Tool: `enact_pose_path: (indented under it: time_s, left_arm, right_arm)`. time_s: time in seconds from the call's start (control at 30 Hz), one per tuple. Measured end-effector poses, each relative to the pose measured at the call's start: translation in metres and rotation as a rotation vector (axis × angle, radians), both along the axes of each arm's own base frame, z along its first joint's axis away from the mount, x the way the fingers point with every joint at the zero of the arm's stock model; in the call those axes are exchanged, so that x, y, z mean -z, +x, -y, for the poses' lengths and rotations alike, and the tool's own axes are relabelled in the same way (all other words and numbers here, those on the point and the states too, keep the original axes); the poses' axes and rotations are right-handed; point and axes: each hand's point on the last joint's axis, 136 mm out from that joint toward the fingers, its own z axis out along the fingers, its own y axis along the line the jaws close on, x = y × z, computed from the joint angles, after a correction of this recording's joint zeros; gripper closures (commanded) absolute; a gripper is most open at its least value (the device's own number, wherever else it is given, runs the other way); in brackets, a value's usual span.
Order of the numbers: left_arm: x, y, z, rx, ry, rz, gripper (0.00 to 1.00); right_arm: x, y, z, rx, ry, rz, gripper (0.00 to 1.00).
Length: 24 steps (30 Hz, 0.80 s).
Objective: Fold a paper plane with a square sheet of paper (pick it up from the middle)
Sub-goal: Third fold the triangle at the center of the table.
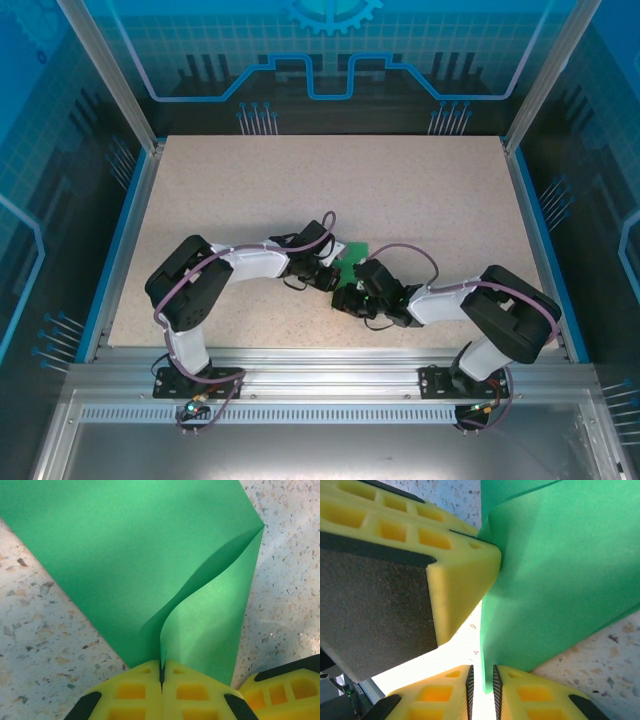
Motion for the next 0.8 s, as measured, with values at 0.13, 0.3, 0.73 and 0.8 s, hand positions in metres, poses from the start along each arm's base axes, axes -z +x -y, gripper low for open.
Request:
enact_pose_path:
  time_s: [0.13,0.3,0.73,0.8]
  left_arm:
    - [0.000,0.000,0.000,0.000,-0.001,-0.001,1.00]
    - [0.000,0.000,0.000,0.000,-0.001,-0.001,1.00]
    - [0.000,0.001,-0.002,-0.005,0.002,-0.007,1.00]
    - [0.000,0.001,-0.002,-0.006,0.003,-0.008,1.00]
  right_arm:
    - [-0.001,-0.001,0.001,-0.004,-0.007,0.001,0.80]
    - [-0.013,-0.004,-0.003,-0.023,0.003,0.026,0.79]
    - [0.002,0.003,-0.015,-0.040,-0.021,-0.001,0.81]
    - [0.001,0.003,-0.015,-0.040,-0.021,-0.001,0.80]
